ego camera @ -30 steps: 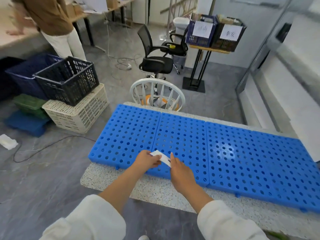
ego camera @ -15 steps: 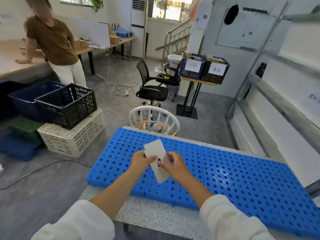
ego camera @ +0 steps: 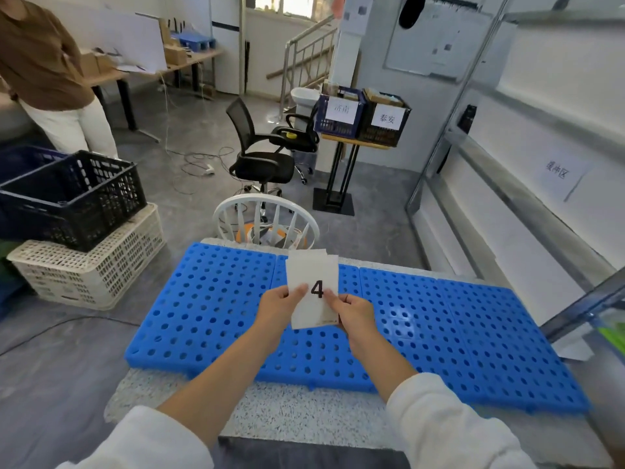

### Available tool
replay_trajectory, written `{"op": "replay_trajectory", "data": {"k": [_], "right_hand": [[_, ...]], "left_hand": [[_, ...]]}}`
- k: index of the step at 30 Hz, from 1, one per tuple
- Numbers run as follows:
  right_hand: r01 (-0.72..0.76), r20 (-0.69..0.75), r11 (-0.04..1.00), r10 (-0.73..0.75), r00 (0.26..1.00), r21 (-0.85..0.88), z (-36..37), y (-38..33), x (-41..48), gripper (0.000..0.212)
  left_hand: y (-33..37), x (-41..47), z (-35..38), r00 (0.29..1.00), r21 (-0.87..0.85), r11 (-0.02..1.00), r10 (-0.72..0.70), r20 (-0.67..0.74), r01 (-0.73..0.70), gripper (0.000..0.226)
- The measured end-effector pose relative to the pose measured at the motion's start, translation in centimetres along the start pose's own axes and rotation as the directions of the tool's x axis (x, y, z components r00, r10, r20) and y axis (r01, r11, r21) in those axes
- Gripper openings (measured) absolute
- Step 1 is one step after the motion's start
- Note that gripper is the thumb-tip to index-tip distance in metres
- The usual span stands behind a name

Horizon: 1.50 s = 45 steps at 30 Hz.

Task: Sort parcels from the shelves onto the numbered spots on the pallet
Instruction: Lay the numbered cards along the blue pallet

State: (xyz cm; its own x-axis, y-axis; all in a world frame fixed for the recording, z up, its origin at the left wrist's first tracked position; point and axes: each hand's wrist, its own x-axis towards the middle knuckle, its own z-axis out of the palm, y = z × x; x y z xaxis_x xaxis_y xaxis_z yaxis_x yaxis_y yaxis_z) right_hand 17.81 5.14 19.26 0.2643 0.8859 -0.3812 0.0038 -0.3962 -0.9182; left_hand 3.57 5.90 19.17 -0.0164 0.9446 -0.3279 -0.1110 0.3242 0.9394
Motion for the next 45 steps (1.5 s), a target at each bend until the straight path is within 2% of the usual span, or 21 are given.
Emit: {"op": "replay_trajectory", "data": {"k": [2, 4, 8, 11, 16, 19, 23, 26, 30, 35, 41, 45], "right_hand": [[-0.032, -0.060, 0.998, 0.035, 0.998, 0.058, -2.1, -0.1, 0.1, 0.038], [-0.033, -0.108, 0.996, 0.043, 0.993, 0.086, -4.4, -0.4, 0.0, 0.032], [0.038, -0.216, 0.997, -0.023, 0.976, 0.067, -10.8, -0.7, -0.4, 0.019], [0.076, -0.312, 0.994, -0.047, 0.949, 0.082, -15.7, -0.5, 0.1, 0.022], [0.084, -0.395, 0.988, -0.026, 0.918, 0.130, -22.6, 0.8, 0.8, 0.024], [0.074, -0.404, 0.987, -0.012, 0.915, 0.140, -27.0, 1.1, 1.0, 0.023], [0.084, -0.405, 0.981, -0.006, 0.914, 0.176, -32.6, 1.7, 2.2, 0.019], [0.078, -0.434, 0.978, 0.015, 0.901, 0.195, -36.8, 2.6, 3.7, 0.018], [0.062, -0.482, 0.989, 0.012, 0.876, 0.138, -42.4, 5.0, 6.1, 0.014], [-0.033, -0.507, 0.998, 0.002, 0.862, -0.052, -48.1, 9.1, 8.7, 0.027], [-0.204, -0.505, 0.974, 0.127, 0.854, -0.101, -52.1, 14.3, 9.9, 0.025], [-0.246, -0.475, 0.966, 0.178, 0.862, -0.084, -52.2, 15.8, 11.4, 0.025]], "left_hand": [[-0.2, 0.3, 1.8, 0.996, 0.011, 1.000, -0.022, 0.090, 0.021, 0.024], [-0.3, 0.5, 3.6, 0.980, 0.014, 0.999, -0.035, 0.198, 0.033, 0.029], [-0.5, 0.4, 8.6, 0.923, 0.008, 0.997, -0.073, 0.377, 0.075, 0.026], [-0.8, -0.1, 13.2, 0.892, 0.022, 0.996, -0.086, 0.445, 0.085, 0.026], [-2.1, -0.4, 20.1, 0.908, 0.062, 0.992, -0.128, 0.399, 0.113, 0.026], [-2.6, -0.3, 24.1, 0.901, 0.094, 0.989, -0.142, 0.409, 0.113, 0.025], [-2.8, -0.6, 29.8, 0.905, 0.043, 0.992, -0.130, 0.405, 0.123, 0.019], [-4.0, -0.6, 33.9, 0.918, 0.089, 0.990, -0.137, 0.373, 0.111, 0.022], [-6.3, -0.6, 37.9, 0.933, 0.108, 0.986, -0.158, 0.323, 0.130, 0.015], [-9.1, -1.5, 41.2, 0.911, 0.097, 0.971, -0.237, 0.337, 0.217, 0.021], [-10.0, -1.4, 43.7, 0.899, 0.084, 0.964, -0.266, 0.348, 0.253, 0.030], [-10.9, -0.6, 44.4, 0.902, 0.117, 0.957, -0.290, 0.319, 0.266, 0.030]]}}
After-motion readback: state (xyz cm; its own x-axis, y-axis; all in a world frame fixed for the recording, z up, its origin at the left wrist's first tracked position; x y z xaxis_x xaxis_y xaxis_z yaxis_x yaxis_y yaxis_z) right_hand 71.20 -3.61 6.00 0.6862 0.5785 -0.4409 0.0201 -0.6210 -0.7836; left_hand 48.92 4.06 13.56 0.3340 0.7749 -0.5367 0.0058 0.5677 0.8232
